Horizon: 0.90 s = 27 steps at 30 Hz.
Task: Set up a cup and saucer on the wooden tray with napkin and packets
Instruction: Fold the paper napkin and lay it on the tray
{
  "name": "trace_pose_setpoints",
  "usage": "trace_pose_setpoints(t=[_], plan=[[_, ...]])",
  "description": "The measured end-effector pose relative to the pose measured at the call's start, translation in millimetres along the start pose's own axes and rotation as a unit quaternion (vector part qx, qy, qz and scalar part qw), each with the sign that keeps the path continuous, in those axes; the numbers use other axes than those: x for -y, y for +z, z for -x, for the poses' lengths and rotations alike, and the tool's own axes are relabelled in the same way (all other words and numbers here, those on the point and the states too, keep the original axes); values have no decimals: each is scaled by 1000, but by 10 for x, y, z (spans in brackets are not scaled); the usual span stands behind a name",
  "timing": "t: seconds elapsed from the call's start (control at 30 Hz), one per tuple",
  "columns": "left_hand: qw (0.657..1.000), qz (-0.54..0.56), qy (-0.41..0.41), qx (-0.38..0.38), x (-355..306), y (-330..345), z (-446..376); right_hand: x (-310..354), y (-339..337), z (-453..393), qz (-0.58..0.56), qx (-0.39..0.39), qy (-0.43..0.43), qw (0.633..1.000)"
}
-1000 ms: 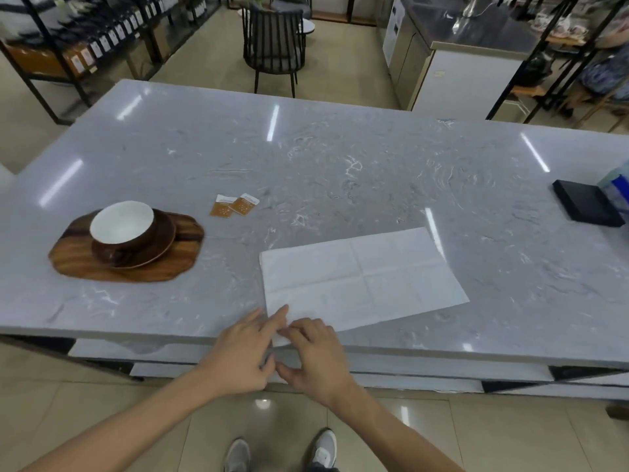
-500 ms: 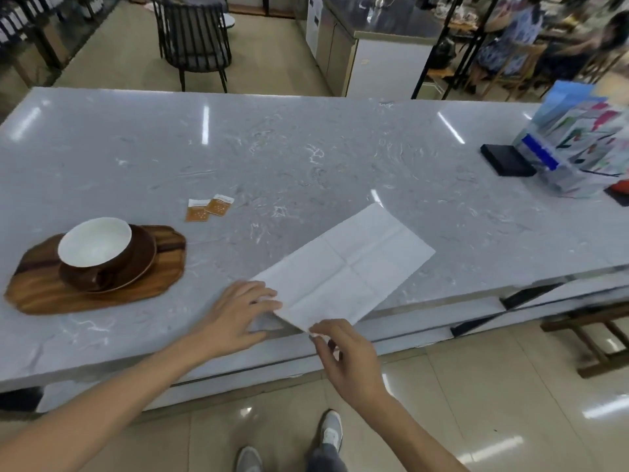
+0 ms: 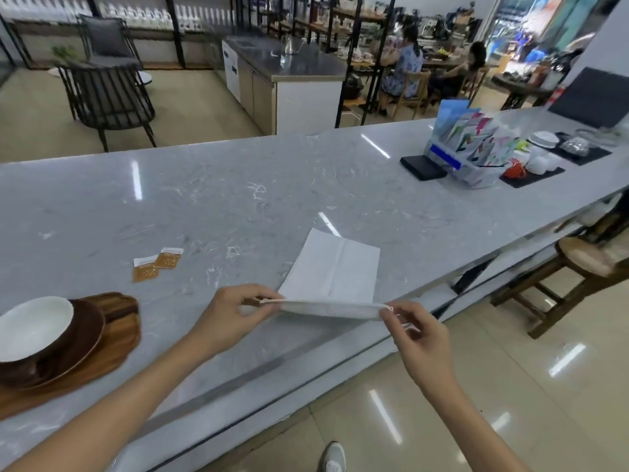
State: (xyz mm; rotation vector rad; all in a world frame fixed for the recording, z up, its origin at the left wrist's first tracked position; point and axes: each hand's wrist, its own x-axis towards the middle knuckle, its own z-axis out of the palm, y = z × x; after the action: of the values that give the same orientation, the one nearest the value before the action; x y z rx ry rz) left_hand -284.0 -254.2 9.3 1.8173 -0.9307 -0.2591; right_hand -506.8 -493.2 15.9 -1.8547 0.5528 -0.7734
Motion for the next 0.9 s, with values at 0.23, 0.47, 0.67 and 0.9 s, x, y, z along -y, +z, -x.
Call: trace_pose_setpoints(t=[0.23, 0.47, 0.67, 0.9], plan=[[997, 69, 1, -35, -161, 27, -716, -57, -34, -403, -7, -53, 6, 999], [996, 70, -33, -47, 70, 258, -1601, -326, 52, -1167, -9, -76, 21, 997], [997, 27, -78, -8, 441, 533, -2286, -817, 142, -1884, -15, -77, 82, 994], [987, -47, -152, 28, 923, 861, -2733, -1497, 339, -2355, 56, -10, 163, 985]])
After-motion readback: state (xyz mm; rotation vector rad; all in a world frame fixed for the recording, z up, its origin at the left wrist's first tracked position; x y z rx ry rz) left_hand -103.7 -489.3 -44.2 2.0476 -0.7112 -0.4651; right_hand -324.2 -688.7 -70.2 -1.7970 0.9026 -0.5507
